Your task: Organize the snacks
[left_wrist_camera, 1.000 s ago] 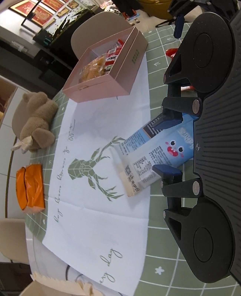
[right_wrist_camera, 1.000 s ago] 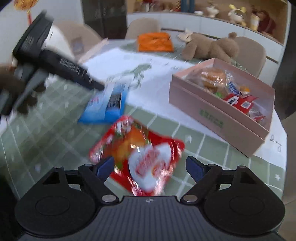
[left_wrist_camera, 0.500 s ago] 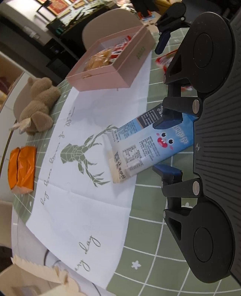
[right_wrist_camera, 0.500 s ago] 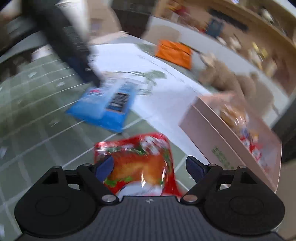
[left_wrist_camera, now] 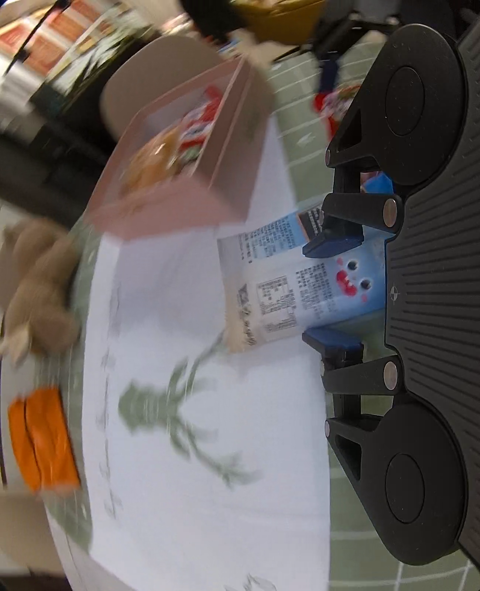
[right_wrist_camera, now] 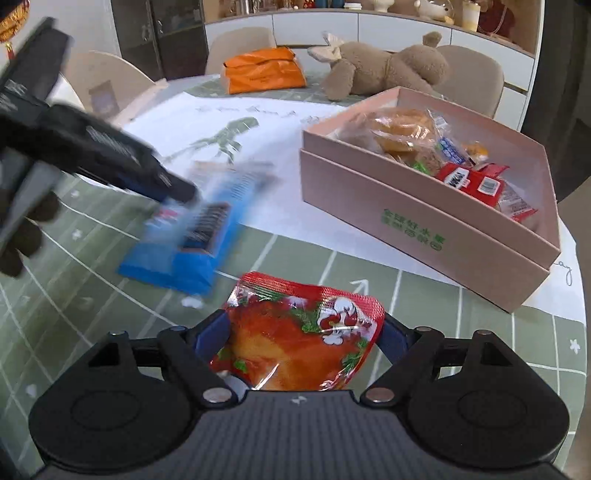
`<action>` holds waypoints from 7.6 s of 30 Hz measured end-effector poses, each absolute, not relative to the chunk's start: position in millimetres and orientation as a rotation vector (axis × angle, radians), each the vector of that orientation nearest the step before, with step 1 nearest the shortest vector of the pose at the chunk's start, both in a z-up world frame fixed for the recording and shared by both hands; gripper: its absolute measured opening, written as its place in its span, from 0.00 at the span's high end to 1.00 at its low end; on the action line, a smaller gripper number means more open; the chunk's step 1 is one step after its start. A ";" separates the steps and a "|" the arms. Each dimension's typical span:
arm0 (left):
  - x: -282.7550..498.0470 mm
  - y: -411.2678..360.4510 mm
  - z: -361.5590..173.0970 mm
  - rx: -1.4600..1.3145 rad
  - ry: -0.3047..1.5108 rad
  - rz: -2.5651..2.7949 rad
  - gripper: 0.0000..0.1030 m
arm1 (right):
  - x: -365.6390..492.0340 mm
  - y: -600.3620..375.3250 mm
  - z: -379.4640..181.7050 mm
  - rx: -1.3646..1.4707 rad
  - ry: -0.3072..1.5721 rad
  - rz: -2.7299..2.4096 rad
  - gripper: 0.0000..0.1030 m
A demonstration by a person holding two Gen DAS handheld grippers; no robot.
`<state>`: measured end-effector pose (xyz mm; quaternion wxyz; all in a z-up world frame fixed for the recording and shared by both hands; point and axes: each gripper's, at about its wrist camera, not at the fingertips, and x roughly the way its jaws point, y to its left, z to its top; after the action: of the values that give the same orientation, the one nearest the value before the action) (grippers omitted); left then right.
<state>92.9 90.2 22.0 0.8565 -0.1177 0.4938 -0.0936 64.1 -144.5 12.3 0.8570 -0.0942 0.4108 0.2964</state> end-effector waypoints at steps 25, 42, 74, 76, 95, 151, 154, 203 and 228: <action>89.6 110.2 40.7 -0.752 0.941 -0.446 0.57 | 90.3 -135.5 17.5 -0.064 0.879 0.649 0.71; 90.6 75.6 16.9 -0.511 1.061 -0.318 0.82 | 49.1 -160.7 48.0 -0.131 0.804 0.621 0.30; 34.1 66.0 33.7 -0.365 1.084 -0.219 0.82 | 49.4 -177.2 31.6 -0.255 0.894 0.503 0.67; 34.8 63.6 33.8 -0.356 1.087 -0.223 0.82 | 53.7 -189.4 37.4 -0.233 0.891 0.462 0.68; 46.4 57.7 31.8 -0.344 1.066 -0.236 0.82 | 48.6 -176.7 23.9 -0.170 0.917 0.570 0.78; 92.2 35.2 122.9 -0.654 0.752 -0.664 0.83 | 68.6 -245.4 88.9 0.224 0.820 0.608 0.81; 139.0 32.9 163.8 -0.632 0.695 -0.681 0.82 | 88.3 -252.2 133.3 0.264 0.694 0.605 0.81; 152.2 24.8 68.7 -0.232 0.795 -0.156 0.81 | 220.3 -193.8 61.6 0.074 0.910 0.405 0.53; 168.6 20.5 67.1 -0.164 0.869 -0.095 0.82 | 189.3 -185.9 83.3 -0.119 0.597 0.412 0.36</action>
<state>168.6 20.5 67.1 0.9027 -0.0792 0.4205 -0.0461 189.3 -185.9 83.3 0.9332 -0.0582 0.2916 0.2016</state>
